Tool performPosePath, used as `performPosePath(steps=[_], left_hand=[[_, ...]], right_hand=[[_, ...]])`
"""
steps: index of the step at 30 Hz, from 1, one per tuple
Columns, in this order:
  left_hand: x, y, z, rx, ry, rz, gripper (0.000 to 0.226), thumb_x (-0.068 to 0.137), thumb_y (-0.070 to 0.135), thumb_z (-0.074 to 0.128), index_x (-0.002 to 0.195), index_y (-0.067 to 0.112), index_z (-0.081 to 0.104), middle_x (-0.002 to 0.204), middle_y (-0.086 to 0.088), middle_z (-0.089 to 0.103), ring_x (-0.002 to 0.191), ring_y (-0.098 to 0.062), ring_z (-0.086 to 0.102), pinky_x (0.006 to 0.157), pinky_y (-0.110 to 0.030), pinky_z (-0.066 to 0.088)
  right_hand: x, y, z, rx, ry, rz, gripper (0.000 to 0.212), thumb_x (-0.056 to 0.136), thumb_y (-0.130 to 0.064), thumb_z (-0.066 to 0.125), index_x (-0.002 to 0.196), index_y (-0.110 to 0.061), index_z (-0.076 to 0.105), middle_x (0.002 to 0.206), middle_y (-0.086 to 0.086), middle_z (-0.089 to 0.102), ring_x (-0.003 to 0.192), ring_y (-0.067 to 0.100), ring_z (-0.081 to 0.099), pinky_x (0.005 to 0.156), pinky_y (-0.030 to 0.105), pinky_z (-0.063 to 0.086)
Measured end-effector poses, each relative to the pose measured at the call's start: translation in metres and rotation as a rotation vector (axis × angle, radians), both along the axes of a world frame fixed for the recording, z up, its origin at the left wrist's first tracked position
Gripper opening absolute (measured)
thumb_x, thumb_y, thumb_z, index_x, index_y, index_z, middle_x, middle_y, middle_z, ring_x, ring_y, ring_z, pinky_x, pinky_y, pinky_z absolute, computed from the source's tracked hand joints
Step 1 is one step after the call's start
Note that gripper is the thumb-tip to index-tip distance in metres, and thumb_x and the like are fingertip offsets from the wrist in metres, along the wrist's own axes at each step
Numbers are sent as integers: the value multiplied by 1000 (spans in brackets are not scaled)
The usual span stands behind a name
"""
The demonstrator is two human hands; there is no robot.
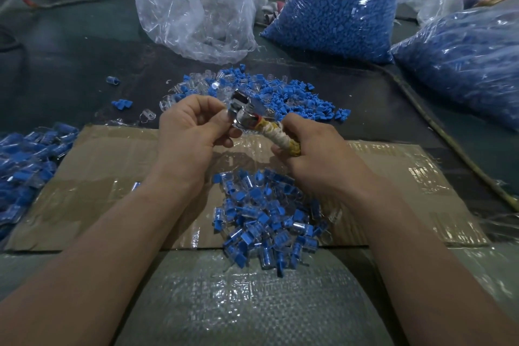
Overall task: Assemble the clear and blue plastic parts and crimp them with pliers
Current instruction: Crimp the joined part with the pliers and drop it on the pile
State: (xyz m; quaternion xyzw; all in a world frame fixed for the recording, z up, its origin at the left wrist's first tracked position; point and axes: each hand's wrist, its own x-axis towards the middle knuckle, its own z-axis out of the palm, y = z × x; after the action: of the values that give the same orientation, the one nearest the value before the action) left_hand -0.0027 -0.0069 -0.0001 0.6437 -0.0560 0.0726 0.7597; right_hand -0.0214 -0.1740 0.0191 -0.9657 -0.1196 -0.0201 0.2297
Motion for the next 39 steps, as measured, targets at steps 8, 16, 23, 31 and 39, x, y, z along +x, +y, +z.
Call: performPosePath(steps=[8,16,23,31,39], left_hand=[[2,0,0,-4,16,4,16,84,-5,57,76,9,58,61,3,64,54,-6,61,50,-15,47],[7,19,6,16,157,-76,16,61,14,68,75,13,62,62,1,68,50,-8,61,42,-15,44],[9,33,6,240,219,-537,14,51,19,77,65,17,74,58,-2,67,40,-2,49,35,-10,34],[11,39,6,363,183,-737,53,29,49,90,68,18,75,67,-3,71,59,-6,65,52,-14,50],[10,35,8,215,237,-499,21,50,30,79,64,15,73,52,-1,60,33,-1,34,32,-8,26]], right_hand=[[4,-2,-5,-15,-61,21,19,87,-26,59,88,-25,41,79,-10,42,70,6,39,57,17,29],[11,-17,-5,106,-91,-82,19,83,-28,64,95,-24,49,83,-13,47,73,1,44,59,12,31],[17,-35,-3,-49,43,-160,46,71,-46,73,105,-20,55,98,-1,54,86,16,51,74,32,42],[18,-36,-3,-138,104,-156,55,63,-50,77,105,-24,54,95,-5,53,89,15,50,79,33,43],[19,-41,-1,-169,119,-149,65,63,-50,77,115,-20,55,98,-7,50,92,14,47,82,32,40]])
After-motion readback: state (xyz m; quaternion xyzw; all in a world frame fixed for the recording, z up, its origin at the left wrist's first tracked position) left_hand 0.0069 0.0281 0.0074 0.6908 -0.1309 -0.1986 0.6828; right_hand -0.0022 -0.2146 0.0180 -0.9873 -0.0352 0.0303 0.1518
